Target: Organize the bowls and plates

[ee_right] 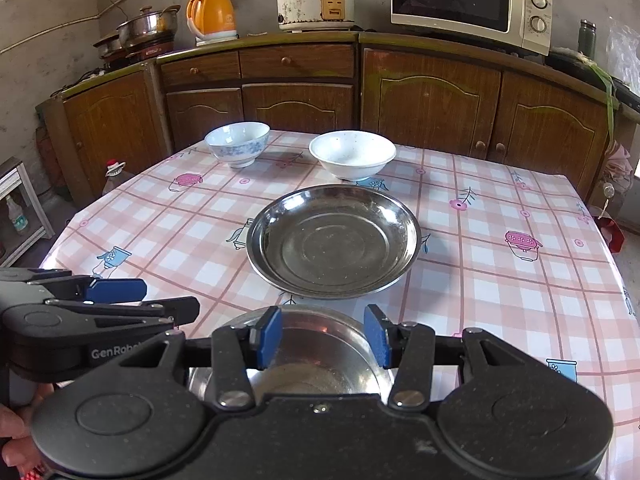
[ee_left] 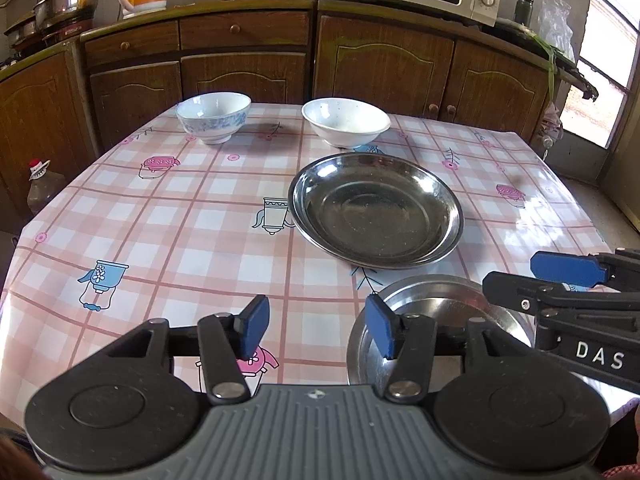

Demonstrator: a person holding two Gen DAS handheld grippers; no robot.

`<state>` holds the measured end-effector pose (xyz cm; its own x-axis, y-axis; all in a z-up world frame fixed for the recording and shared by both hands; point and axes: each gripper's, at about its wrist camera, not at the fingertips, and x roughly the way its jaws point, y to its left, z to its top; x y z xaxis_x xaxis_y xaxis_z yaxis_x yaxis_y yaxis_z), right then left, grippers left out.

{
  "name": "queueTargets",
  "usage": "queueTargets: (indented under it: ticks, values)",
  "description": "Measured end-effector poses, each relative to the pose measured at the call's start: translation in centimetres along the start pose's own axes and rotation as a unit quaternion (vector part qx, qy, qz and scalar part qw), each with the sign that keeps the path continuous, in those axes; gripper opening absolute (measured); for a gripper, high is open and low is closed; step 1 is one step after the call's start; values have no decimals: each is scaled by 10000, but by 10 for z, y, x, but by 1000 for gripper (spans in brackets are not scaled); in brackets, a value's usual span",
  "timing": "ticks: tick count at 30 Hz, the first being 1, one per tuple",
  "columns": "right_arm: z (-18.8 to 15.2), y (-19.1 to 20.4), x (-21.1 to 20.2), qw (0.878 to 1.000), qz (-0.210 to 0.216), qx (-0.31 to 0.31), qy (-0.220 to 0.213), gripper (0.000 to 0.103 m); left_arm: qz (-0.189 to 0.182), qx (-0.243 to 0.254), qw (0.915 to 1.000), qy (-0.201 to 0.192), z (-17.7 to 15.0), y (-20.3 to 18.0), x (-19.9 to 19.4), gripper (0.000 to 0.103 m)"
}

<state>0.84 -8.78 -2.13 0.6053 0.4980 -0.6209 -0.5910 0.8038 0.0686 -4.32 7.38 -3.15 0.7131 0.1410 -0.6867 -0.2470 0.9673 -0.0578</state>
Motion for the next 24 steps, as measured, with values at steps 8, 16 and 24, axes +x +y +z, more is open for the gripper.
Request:
queueTargets:
  ticks: [8,16,24]
  values:
    - [13,-1,7,9999,31,145,-60,66,31,-79,9999,-105,15,10,2,58]
    - [31,8,15,9999,27,-22,-101,69,68,-29,9999,-136,31,18,6,63]
    - [56,15,23,9998,75,-64,-199,70,107,56,9997,-216,50,24,11,67]
